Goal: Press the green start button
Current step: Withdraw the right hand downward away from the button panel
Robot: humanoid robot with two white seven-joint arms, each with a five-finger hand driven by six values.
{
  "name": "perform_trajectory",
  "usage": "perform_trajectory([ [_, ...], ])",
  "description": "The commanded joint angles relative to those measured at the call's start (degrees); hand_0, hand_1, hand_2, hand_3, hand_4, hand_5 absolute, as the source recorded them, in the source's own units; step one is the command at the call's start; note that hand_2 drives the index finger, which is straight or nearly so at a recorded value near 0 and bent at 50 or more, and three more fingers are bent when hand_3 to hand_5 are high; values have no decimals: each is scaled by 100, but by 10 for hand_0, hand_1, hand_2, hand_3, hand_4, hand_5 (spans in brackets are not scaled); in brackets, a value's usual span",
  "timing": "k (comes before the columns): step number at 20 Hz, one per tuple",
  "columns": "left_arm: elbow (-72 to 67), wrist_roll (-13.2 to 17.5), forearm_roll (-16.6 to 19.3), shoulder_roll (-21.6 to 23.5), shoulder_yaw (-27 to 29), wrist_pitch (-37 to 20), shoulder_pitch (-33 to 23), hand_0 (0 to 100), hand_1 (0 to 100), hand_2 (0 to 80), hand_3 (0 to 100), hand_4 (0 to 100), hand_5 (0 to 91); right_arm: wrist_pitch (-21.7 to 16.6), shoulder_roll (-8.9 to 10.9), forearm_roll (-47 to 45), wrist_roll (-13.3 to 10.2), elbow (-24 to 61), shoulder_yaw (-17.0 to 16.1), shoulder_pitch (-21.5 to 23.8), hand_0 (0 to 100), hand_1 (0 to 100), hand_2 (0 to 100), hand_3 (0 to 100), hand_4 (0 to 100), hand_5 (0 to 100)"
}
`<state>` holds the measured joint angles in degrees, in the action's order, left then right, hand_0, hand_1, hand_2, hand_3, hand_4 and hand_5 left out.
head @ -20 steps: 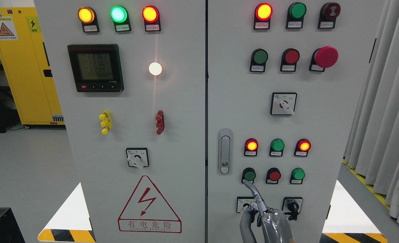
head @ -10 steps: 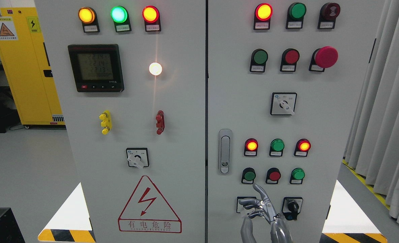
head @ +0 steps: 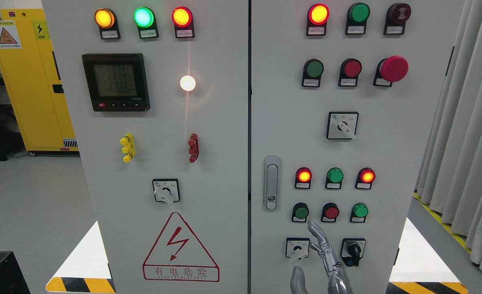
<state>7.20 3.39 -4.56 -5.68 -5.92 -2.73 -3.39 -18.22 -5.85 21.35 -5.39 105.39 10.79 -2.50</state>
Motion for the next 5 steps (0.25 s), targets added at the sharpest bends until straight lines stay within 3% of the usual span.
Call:
perform_trajectory([
  [1, 0, 4, -2, 6, 3, 1, -3, 120, 556, 0, 0, 0, 0, 2, 13, -52, 3, 70, 55, 39, 792, 766, 0, 0, 0, 0],
  [5, 0, 4, -2, -3, 3, 1, -4, 120, 556, 0, 0, 0, 0, -6, 22, -43, 3, 114, 55, 109, 780, 765, 0, 0, 0, 0],
])
